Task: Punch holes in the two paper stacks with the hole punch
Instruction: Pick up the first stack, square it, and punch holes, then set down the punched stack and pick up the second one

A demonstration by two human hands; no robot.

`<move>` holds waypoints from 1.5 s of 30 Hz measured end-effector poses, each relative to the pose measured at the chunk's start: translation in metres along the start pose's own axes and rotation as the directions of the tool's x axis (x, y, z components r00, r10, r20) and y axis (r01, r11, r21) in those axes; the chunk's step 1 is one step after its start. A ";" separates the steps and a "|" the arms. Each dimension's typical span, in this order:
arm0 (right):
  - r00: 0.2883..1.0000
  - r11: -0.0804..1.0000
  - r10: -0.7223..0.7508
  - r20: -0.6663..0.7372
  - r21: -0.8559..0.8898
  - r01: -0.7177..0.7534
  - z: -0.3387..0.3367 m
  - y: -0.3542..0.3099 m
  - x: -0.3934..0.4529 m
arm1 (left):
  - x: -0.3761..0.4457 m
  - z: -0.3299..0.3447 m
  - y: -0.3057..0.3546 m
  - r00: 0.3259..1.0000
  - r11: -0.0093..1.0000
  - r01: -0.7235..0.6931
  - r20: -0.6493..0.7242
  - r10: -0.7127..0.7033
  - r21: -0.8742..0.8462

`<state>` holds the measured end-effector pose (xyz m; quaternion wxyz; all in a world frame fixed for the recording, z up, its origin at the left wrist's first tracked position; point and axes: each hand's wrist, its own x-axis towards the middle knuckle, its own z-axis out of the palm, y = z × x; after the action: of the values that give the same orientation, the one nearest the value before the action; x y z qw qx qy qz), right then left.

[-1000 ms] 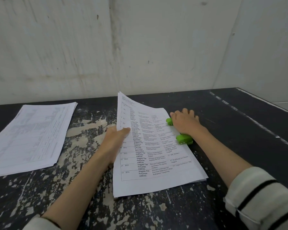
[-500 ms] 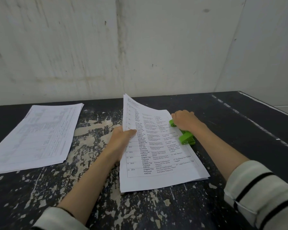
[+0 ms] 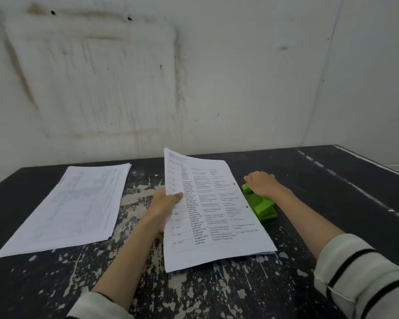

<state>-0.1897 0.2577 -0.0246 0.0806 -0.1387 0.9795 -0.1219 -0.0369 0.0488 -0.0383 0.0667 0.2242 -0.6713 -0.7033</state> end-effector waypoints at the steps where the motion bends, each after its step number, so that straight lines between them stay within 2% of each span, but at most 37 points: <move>1: 1.000 1.000 0.002 0.026 0.021 -0.002 -0.003 -0.001 -0.001 | 0.000 -0.005 0.002 1.000 1.000 0.004 -0.006 -0.004 -0.006; 7: 0.974 0.963 -0.048 0.221 0.269 -0.014 -0.024 -0.002 -0.004 | -0.003 -0.029 0.007 0.999 1.000 -0.011 -0.051 0.009 -0.025; 8: 0.981 0.973 -0.032 0.190 0.231 -0.013 -0.025 -0.001 -0.004 | -0.004 -0.032 0.008 0.999 0.999 -0.021 -0.050 0.019 -0.036; 10: 1.000 0.998 0.000 0.006 0.060 -0.001 -0.027 -0.005 -0.007 | -0.005 -0.037 0.011 0.998 0.997 -0.040 -0.050 0.037 -0.062; 12: 0.978 0.997 -0.074 -0.197 -0.030 0.069 -0.027 -0.017 -0.012 | -0.006 -0.043 0.014 0.997 0.994 -0.049 -0.056 0.044 -0.096; 13: 0.958 0.991 -0.128 -0.257 -0.008 0.130 -0.025 -0.025 -0.016 | -0.006 -0.045 0.015 0.997 0.992 -0.053 -0.065 0.046 -0.117; 14: 0.944 0.979 -0.172 -0.280 0.055 0.195 -0.022 -0.034 -0.020 | -0.005 -0.048 0.017 0.996 0.989 -0.058 -0.073 0.048 -0.133; 16: 0.956 0.920 -0.178 -0.234 0.306 0.246 -0.017 -0.051 -0.025 | -0.005 -0.051 0.019 0.996 0.986 -0.068 -0.075 0.057 -0.154; 19: 0.990 0.741 -0.111 -0.086 0.656 0.140 -0.011 -0.070 -0.031 | -0.005 -0.055 0.021 0.995 0.978 -0.083 -0.070 0.071 -0.189; 22: 0.998 0.617 -0.048 0.049 0.787 -0.009 -0.005 -0.081 -0.031 | -0.003 -0.058 0.019 0.992 0.977 -0.102 -0.089 0.087 -0.189; 26: 1.000 0.592 -0.010 0.011 0.806 -0.003 0.006 -0.089 -0.026 | -0.002 -0.062 0.018 0.989 0.977 -0.118 -0.108 0.100 -0.175; 28: 1.000 0.576 0.011 -0.026 0.817 0.014 0.008 -0.092 -0.025 | -0.003 -0.064 0.022 0.986 0.964 -0.150 -0.105 0.130 -0.220; 31: 0.997 0.586 -0.034 -0.068 0.807 0.075 0.004 -0.094 -0.027 | -0.007 -0.071 0.033 0.971 0.922 -0.220 -0.158 0.178 -0.318; 34: 0.992 0.608 -0.122 -0.041 0.786 0.107 -0.008 -0.094 -0.036 | -0.016 -0.087 0.047 0.954 0.907 -0.266 -0.226 0.198 -0.326; 39: 0.940 0.685 -0.335 0.068 0.702 0.194 -0.022 -0.090 -0.052 | -0.049 -0.132 0.056 0.941 0.939 -0.299 -0.218 0.260 -0.171; 42: 0.892 0.720 -0.432 0.135 0.647 0.250 -0.025 -0.092 -0.062 | -0.075 -0.152 0.055 0.969 0.975 -0.222 -0.109 0.220 -0.008; 45: 0.841 0.725 -0.504 0.195 0.626 0.289 -0.025 -0.093 -0.073 | -0.099 -0.167 0.049 0.990 0.986 -0.142 0.000 0.143 0.086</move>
<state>-0.1021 0.1979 0.0328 0.2638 -0.3373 0.8113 -0.3981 0.1086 -0.0689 0.0325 0.1093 0.1805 -0.7150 -0.6665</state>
